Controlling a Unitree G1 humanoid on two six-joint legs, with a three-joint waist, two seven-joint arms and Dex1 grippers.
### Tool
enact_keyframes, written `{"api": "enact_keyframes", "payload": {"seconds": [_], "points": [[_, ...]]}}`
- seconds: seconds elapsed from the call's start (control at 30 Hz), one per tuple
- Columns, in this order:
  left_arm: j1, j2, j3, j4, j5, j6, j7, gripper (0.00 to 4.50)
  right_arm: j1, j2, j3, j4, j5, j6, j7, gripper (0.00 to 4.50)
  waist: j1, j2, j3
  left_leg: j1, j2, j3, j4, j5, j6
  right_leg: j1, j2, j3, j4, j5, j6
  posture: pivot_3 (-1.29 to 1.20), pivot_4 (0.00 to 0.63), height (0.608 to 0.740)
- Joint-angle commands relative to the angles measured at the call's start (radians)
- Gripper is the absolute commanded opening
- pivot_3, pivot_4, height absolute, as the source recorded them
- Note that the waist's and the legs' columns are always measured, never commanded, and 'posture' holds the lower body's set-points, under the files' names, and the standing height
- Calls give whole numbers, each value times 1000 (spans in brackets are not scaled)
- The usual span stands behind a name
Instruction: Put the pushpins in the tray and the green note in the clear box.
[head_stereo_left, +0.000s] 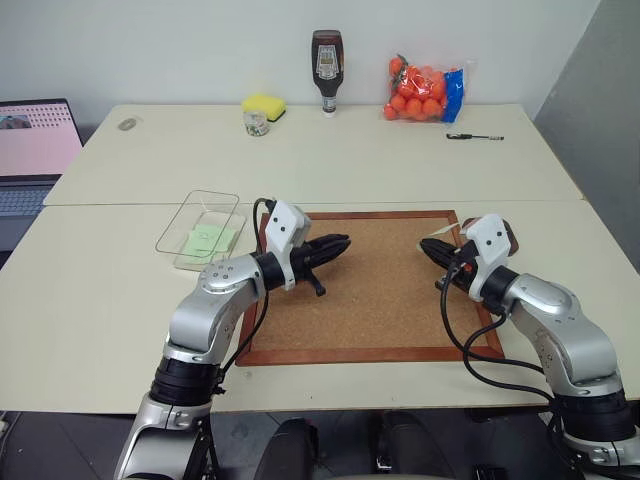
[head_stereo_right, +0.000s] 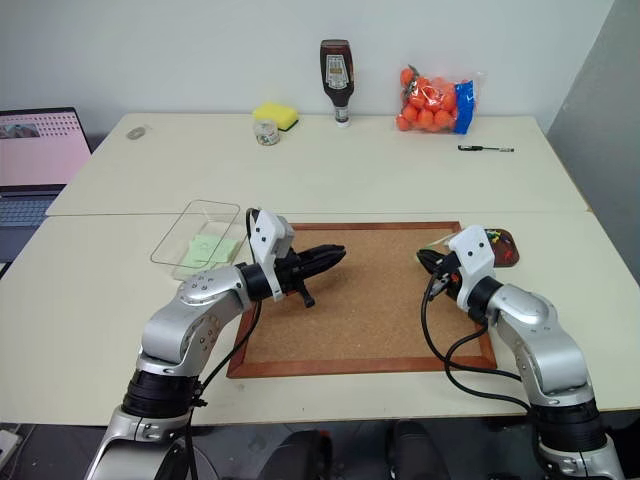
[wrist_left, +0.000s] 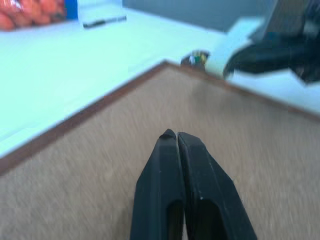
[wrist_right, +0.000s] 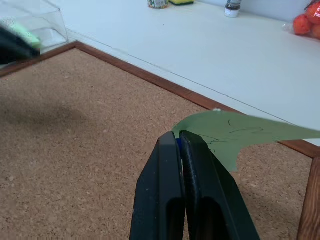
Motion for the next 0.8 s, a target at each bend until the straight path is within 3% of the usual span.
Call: {"api": "enact_keyframes", "payload": {"seconds": [0.03, 0.2, 0.4, 0.8], "points": [[-46, -5, 4, -50, -59, 13, -40, 1124, -16, -24, 25, -34, -39, -27, 3, 0, 1, 0, 0, 0, 0, 0, 0, 0, 0, 0, 0, 0, 0, 0, 0, 0, 150, 740], [-53, 7, -59, -67, -22, -48, -82, 2180, -19, -30, 58, -42, -78, -33, 0, 0, 1, 0, 0, 0, 0, 0, 0, 0, 0, 0, 0, 0, 0, 0, 0, 0, 150, 740], [-73, -28, -143, 18, 128, -291, -67, 3307, -34, -25, 82, -56, -95, -20, 3, 0, 1, 0, 0, 0, 0, 0, 0, 0, 0, 0, 0, 0, 0, 0, 0, 0, 150, 740], [-143, -195, -205, 216, 188, -404, -37, 3307, -44, -19, 109, -74, -99, -2, 8, 0, 2, 0, 0, 0, 0, 0, 0, 0, 0, 0, 0, 0, 0, 0, 0, 0, 150, 740]]}}
